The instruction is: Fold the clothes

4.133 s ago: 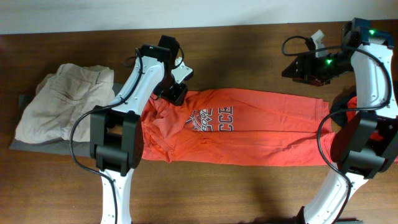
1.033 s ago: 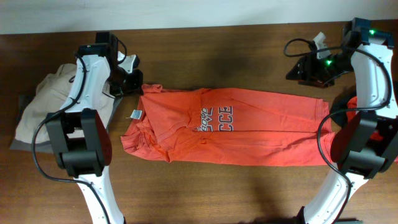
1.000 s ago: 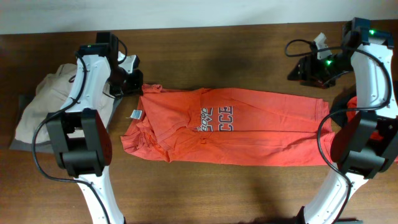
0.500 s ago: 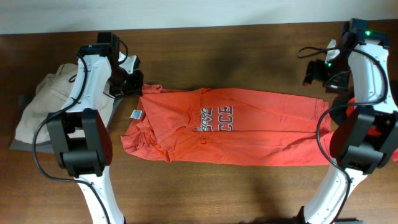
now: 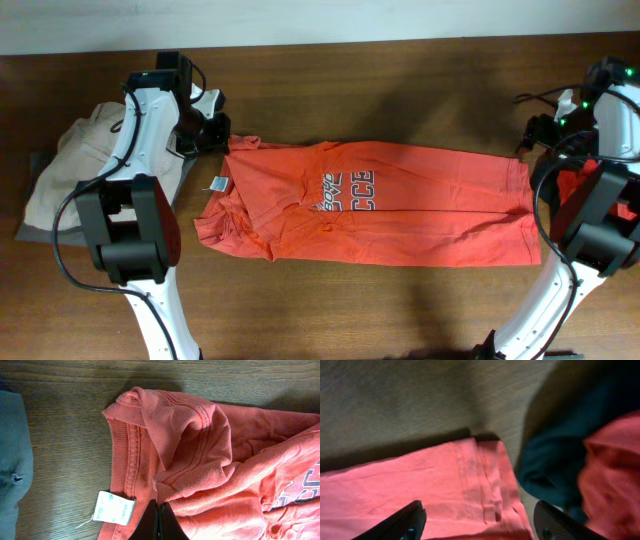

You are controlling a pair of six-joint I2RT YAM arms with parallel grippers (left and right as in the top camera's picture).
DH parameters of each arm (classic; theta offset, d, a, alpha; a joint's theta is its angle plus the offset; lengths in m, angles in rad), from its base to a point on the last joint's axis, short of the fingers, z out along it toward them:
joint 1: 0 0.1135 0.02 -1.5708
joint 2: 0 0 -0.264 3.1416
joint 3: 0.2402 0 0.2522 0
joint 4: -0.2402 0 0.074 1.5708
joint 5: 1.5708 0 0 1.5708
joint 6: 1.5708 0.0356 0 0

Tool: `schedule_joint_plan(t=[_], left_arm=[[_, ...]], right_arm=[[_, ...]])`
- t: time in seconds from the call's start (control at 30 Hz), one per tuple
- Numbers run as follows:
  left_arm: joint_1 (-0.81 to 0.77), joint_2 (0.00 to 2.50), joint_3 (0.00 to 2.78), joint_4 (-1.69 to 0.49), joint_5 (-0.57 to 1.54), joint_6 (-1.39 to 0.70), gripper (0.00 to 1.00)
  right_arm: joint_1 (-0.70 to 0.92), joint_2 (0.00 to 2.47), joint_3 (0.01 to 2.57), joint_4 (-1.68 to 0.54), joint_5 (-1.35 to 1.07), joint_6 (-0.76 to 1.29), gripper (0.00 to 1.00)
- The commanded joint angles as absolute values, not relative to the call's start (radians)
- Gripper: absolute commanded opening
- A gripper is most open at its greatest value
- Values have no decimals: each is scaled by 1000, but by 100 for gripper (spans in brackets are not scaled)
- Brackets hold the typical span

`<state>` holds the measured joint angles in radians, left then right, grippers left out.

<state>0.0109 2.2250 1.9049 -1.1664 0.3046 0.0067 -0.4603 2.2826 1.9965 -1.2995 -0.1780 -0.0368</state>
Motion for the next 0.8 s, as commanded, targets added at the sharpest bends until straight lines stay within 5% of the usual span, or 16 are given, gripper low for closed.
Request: schedule_joint_plan(t=[0.0, 0.5, 0.77], left_arm=[[13, 2197, 1919, -1171, 291, 15, 0], [13, 2197, 1919, -1172, 291, 15, 0], [13, 2197, 1919, -1172, 291, 15, 0]], right_arm=[[-459, 2328, 2001, -1296, -281, -97, 69], [-444, 2429, 1999, -1274, -311, -101, 59], [-444, 2437, 2001, -1286, -415, -117, 32]])
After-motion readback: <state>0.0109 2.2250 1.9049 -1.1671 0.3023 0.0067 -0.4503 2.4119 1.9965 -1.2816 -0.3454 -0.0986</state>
